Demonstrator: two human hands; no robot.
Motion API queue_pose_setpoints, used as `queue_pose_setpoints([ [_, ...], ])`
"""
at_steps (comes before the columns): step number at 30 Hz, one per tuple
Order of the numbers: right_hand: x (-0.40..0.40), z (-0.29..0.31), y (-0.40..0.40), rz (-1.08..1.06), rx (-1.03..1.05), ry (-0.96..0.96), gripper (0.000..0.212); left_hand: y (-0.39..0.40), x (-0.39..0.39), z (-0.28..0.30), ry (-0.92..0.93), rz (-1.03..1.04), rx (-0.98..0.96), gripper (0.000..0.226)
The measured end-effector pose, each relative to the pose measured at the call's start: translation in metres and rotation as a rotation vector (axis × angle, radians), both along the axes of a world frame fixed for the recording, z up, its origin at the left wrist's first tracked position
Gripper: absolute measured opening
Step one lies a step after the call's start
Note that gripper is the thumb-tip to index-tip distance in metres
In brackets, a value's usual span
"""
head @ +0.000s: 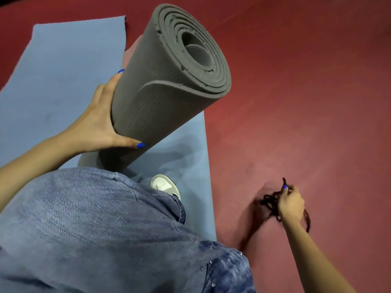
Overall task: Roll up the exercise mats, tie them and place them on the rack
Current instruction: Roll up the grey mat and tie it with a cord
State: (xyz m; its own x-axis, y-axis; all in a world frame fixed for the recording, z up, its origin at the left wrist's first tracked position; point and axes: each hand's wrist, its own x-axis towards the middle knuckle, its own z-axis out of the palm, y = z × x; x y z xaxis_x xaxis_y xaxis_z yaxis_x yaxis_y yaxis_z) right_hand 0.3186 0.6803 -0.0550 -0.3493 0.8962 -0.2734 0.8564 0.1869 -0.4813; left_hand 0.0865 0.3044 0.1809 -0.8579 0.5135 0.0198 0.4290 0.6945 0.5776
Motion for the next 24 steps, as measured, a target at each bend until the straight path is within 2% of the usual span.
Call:
queue_pose_setpoints([
  [3, -0.01, 0.058, 0.016, -0.111, 0.08, 0.289, 0.027, -0.001, -0.005, -0.001, 0.015, 0.02, 0.019, 0.138],
  [4, -0.013, 0.077, 0.021, -0.117, 0.083, 0.31, 0.026, -0.001, -0.008, 0.0, 0.017, 0.03, 0.033, 0.134],
  [8, -0.016, 0.13, 0.037, 0.075, 0.089, 0.053, 0.025, -0.003, -0.013, 0.007, 0.033, 0.066, 0.057, 0.129],
  [12, -0.029, 0.171, 0.02, 0.286, 0.1, 0.209, 0.018, -0.014, -0.012, 0.012, 0.049, 0.079, 0.086, 0.128],
  [14, -0.038, 0.192, 0.004, 0.366, -0.012, 0.298, 0.019, -0.022, -0.01, 0.015, 0.054, 0.082, 0.102, 0.126],
  [16, -0.053, 0.21, -0.007, 0.392, -0.12, 0.37, 0.022, -0.033, -0.009, 0.017, 0.062, 0.089, 0.116, 0.126],
  [18, -0.068, 0.226, -0.012, 0.386, -0.099, 0.341, 0.021, -0.045, -0.009, 0.02, 0.064, 0.107, 0.127, 0.127],
  [21, -0.09, 0.235, -0.014, 0.328, -0.352, 0.371, 0.02, -0.063, -0.009, 0.023, 0.077, 0.145, 0.165, 0.13],
  [24, -0.107, 0.228, -0.01, 0.29, -0.196, 0.161, 0.016, -0.08, -0.013, 0.024, 0.089, 0.2, 0.198, 0.133],
])
